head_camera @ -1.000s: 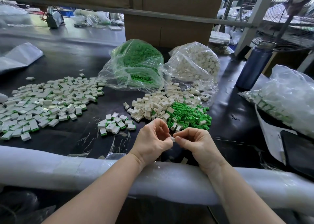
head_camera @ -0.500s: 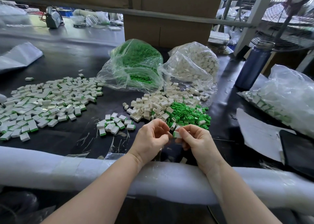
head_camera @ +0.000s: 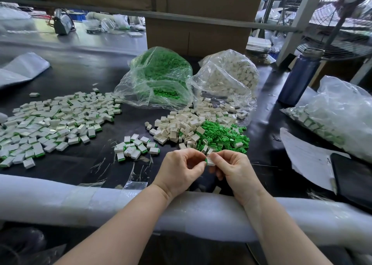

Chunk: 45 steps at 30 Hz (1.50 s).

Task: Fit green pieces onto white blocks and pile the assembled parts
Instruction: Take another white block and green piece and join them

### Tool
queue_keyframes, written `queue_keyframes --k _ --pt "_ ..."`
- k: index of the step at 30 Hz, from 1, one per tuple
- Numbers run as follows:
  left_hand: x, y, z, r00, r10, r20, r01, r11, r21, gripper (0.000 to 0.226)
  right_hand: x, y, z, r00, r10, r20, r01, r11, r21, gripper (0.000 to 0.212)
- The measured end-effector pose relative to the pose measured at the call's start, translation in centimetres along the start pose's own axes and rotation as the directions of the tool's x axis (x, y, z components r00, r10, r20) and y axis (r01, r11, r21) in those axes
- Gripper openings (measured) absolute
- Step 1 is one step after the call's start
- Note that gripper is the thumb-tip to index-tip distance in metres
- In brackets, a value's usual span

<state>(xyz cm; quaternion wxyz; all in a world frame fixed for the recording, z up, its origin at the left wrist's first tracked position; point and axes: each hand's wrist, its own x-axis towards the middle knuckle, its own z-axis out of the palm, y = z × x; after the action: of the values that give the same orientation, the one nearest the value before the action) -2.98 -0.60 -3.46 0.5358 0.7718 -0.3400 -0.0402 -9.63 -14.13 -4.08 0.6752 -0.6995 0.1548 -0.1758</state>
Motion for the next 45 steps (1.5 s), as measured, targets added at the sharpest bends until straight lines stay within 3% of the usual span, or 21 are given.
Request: queue_keyframes --k 11,18,32,45 --pt "-0.40 0.38 0.28 0.994 0.106 -0.020 -0.101 0.979 0.177 0.003 -0.12 -0.24 -0.09 0.996 0.019 0.086 -0.019 1.000 -0.009 0.025" --pt "-0.61 0.86 0.40 0.973 0.222 -0.058 -0.196 0.936 0.292 0.012 -0.18 -0.23 -0.03 0.996 0.009 0.092 -0.009 1.000 0.001 0.025" --pt "-0.08 0.01 0.23 0.992 0.128 -0.001 -0.127 0.985 0.117 0.008 -0.08 -0.09 -0.15 0.997 -0.009 0.073 0.007 1.000 0.025 0.027" --pt "-0.16 0.08 0.33 0.985 0.175 0.002 -0.173 0.969 0.177 0.004 0.07 0.04 -0.23 0.997 0.017 0.074 -0.020 0.999 0.040 0.031"
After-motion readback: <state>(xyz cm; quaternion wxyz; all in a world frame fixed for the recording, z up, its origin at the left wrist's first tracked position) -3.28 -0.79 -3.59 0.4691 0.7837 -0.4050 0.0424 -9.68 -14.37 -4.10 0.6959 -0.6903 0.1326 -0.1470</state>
